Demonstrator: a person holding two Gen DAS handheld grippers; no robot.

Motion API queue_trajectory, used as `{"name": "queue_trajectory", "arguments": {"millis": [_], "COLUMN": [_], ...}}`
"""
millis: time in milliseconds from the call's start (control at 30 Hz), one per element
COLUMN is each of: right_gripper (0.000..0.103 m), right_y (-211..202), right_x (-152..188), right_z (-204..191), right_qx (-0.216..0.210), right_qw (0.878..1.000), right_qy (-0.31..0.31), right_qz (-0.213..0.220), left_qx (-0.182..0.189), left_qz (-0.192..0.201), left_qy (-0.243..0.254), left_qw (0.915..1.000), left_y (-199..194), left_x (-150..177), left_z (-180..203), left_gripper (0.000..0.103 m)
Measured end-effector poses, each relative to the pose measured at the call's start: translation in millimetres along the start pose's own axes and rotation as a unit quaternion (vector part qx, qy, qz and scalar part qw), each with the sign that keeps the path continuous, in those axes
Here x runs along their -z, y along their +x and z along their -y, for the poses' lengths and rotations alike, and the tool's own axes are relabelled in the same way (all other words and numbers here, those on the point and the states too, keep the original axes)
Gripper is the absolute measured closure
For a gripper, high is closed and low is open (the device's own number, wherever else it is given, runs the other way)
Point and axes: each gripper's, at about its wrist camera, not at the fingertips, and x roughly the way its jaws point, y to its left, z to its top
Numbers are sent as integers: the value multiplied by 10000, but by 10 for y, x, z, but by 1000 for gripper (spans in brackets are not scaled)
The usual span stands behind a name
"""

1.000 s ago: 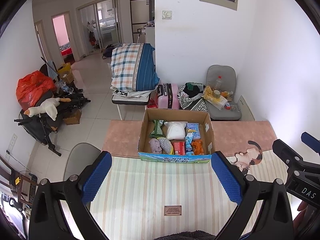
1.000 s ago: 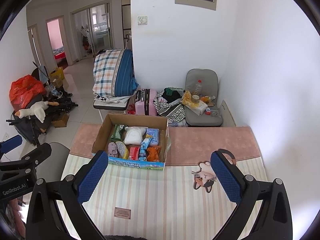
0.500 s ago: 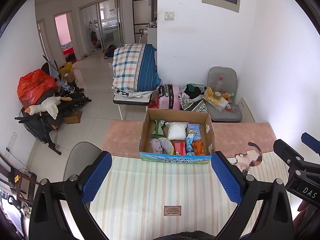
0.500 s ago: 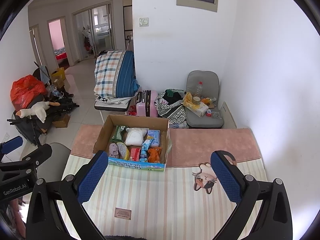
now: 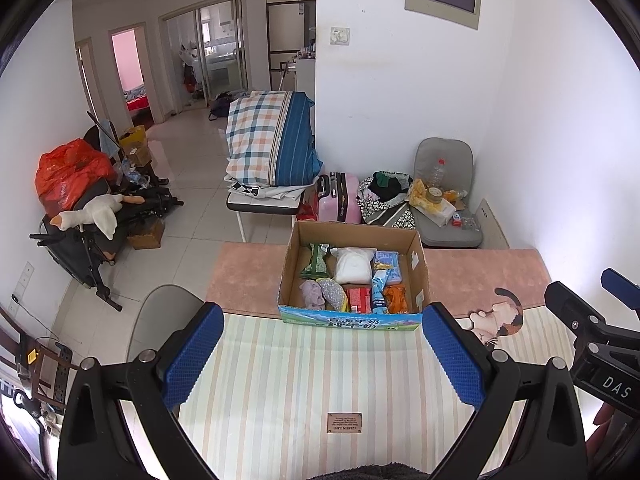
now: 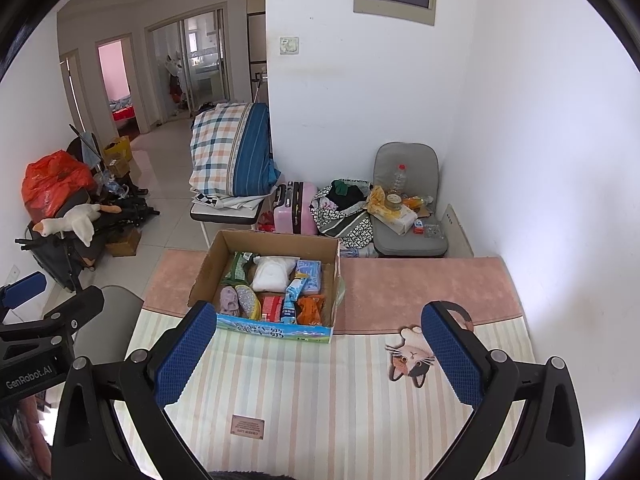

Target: Organize soft objects

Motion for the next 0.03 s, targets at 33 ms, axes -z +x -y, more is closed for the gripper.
{"name": "queue_trajectory", "arguments": {"millis": [33], "right_gripper": [0], "right_y": [3], "right_x": [-5], "right_z": [1], "right_qx": [-16], "right_qw": [10000], "right_qy": [4], "right_qz": [-2], "left_qx": [4], "left_qz": [-7], "left_qy": [-11], "left_qw": [10000], "left_y": [-2], "left_x": [12], "left_z": [-6], "left_gripper": [1]}}
